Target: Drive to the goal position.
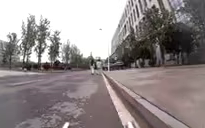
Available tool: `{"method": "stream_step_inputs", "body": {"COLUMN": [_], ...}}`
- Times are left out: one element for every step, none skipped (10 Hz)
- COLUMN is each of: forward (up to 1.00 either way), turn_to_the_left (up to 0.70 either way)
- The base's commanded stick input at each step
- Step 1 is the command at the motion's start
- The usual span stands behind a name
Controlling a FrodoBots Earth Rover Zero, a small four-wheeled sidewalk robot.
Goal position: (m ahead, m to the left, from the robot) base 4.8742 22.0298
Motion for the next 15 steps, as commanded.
{"method": "stream_step_inputs", "body": {"forward": [0.6, 0.6, 0.6, 0.6, 0.6, 0.6, 0.6, 0.6, 0.6, 0.6, 0.6, 0.6, 0.6, 0.6, 0.6], "turn_to_the_left": [0.0, 0.0, 0.0, 0.0, 0.0, 0.0, 0.0, 0.0, 0.0, 0.0, 0.0, 0.0, 0.0, 0.0, 0.0]}}
